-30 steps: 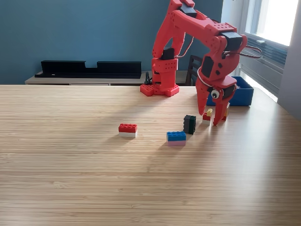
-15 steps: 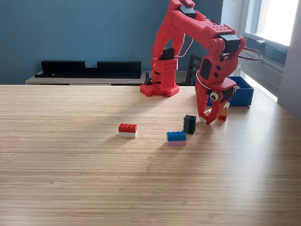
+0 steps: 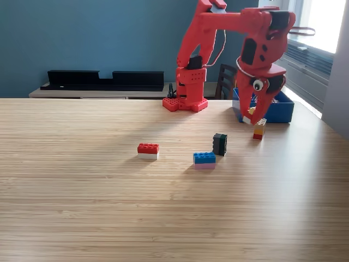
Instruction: Grasp a lego block and put it in the bin.
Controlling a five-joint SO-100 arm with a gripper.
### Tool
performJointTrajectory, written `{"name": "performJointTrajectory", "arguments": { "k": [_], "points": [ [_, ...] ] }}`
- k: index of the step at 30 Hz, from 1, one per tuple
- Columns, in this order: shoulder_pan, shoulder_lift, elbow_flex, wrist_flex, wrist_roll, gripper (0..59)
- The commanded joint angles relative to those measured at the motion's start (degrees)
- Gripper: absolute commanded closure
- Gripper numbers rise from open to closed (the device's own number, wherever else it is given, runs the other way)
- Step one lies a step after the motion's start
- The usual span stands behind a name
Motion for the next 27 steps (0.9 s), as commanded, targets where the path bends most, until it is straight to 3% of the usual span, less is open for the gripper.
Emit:
{"name": "performJointTrajectory", "arguments": {
  "k": [1, 5, 18, 27],
  "points": [
    [-6.7, 2.1, -5.1, 2.5, 0.5, 58.6],
    [-13.8, 3.6, -5.7, 4.0, 1.4, 58.6],
    [-32.5, 24.0, 8.8, 3.8, 0.4, 58.6],
    [-41.2, 27.9, 19.2, 3.8, -0.9, 58.6]
  ]
}}
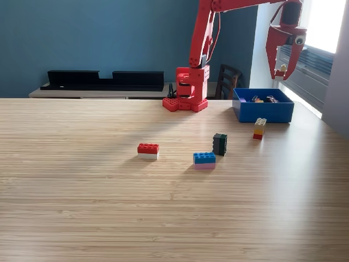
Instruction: Grasp a lego block and put it in the bin.
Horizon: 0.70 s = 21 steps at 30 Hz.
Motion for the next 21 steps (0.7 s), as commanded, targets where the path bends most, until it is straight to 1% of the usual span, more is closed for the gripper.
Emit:
{"name": "performJointTrajectory", "arguments": {
  "k": [1, 4, 8, 10, 12, 13, 14, 15, 16, 18, 20, 21],
  "points": [
    [-4.2, 6.1, 4.1, 2.6, -1.2, 58.6],
    [-5.5, 6.1, 6.8, 2.5, -1.8, 58.6],
    [-6.2, 6.1, 8.2, 2.5, -2.5, 58.6],
    [-6.6, 6.1, 8.4, 2.5, -2.5, 57.1],
    [-6.9, 6.1, 8.7, 2.5, -3.3, 45.2],
    [-7.0, 6.1, 8.9, 2.5, -3.6, 38.0],
    [-7.0, 6.1, 8.9, 2.5, -3.8, 32.9],
    [-7.0, 6.1, 8.8, 2.5, -3.9, 29.6],
    [-7.0, 6.1, 8.6, 2.5, -4.0, 27.0],
    [-6.9, 6.1, 8.3, 2.5, -4.0, 25.6],
    [-6.8, 6.1, 8.1, 2.5, -4.0, 26.1],
    [-6.6, 6.2, 8.1, 2.5, -4.0, 27.5]
  ]
}}
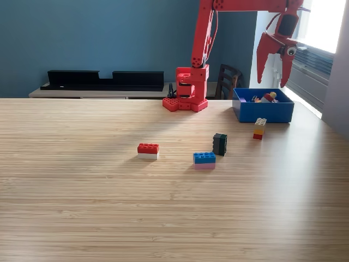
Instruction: Grasp a lego block and put it in the bin.
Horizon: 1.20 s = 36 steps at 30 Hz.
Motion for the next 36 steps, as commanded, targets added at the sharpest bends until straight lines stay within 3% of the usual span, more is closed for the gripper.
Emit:
{"name": "performJointTrajectory", "arguments": {
  "k": [1, 4, 7, 8, 16, 22, 31, 36],
  "points": [
    [0.2, 5.7, -1.6, 2.5, -0.4, 29.6],
    [2.5, 6.2, -1.7, 2.5, -0.2, 40.8],
    [8.0, 6.3, -3.3, 2.2, 1.5, 56.5],
    [10.5, 6.3, -4.0, 1.8, 2.3, 58.5],
    [33.6, 6.3, -9.4, 0.2, 8.1, 58.5],
    [48.7, 6.4, -8.9, -3.6, 11.2, 58.5],
    [57.9, 6.4, 6.5, -18.1, 11.7, 58.5],
    [59.8, 6.4, 8.3, -20.7, 12.0, 58.5]
  ]
}}
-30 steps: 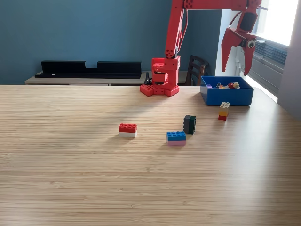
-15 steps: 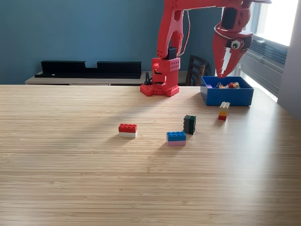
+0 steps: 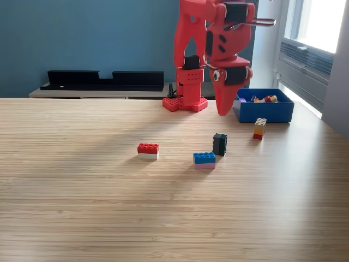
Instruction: Grasp a lego block and put it in the bin.
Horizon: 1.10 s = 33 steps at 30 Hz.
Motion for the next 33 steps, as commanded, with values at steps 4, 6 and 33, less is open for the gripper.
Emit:
{"name": "performJointTrajectory", "arguments": {
  "k": [4, 6, 33],
  "points": [
    [1.8, 6.1, 2.2, -4.0, 0.2, 58.5],
    [1.8, 6.1, 2.4, -4.3, 0.2, 58.5],
    [18.8, 6.1, 3.6, -13.8, 4.5, 58.4]
  ]
}}
